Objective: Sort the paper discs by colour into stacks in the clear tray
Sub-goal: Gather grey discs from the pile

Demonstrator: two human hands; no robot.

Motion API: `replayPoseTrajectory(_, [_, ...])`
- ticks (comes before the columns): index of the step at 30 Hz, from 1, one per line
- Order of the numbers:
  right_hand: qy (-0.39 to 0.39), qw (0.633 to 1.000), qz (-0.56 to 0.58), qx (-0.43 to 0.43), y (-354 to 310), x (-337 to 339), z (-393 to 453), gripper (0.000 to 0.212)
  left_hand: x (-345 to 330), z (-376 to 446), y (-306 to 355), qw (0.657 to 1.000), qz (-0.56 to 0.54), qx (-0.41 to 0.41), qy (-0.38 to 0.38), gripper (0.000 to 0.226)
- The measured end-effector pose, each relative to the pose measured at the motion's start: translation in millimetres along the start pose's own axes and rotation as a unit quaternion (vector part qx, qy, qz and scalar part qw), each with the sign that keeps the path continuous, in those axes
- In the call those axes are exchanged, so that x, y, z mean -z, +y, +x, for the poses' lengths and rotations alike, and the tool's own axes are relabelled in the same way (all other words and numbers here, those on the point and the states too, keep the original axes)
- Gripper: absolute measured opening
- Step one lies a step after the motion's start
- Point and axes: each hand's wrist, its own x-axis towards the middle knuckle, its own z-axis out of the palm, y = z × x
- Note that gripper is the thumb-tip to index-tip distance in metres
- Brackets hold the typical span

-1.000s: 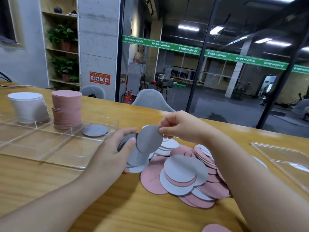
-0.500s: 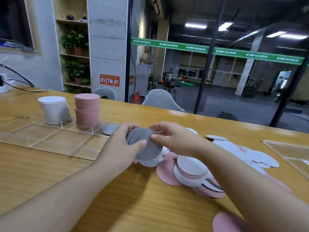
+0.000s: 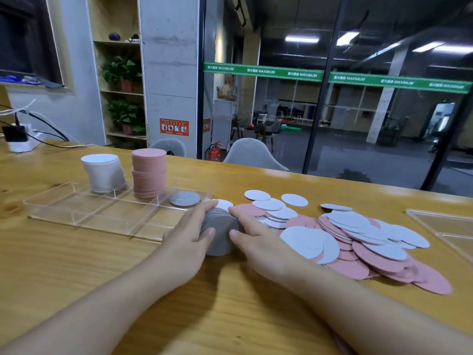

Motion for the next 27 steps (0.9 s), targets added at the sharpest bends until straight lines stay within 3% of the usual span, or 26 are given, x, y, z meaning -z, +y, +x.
replayPoseTrajectory(5, [-0.045, 0.999, -0.02, -0.005, 0, 0, -2, 0.068, -5, 0, -2, 0.999, -0.036, -0.005, -0.025, 0.065])
replayPoseTrajectory(10, [-0.014, 0.998, -0.055, 0.024, 6, 1, 1, 0.052, 0, 2, -1, 0.998, -0.037, -0.007, -0.05, 0.064])
replayPoseTrajectory(15, [0.081, 0.995, 0.004, 0.065, 12, 1, 9, 0.029, 7, 1, -2, 0.994, 0.1, -0.049, -0.02, 0.059])
replayPoseTrajectory(22, [0.113, 0.989, 0.025, 0.097, 6, 4, 8, 0.023, 4, -8, 9, 0.964, 0.226, -0.136, -0.039, 0.093])
replayPoseTrajectory(27, [0.113, 0.984, 0.11, 0.081, 4, 9, 8, 0.017, -3, -1, 13, 0.941, 0.311, -0.136, 0.01, 0.095])
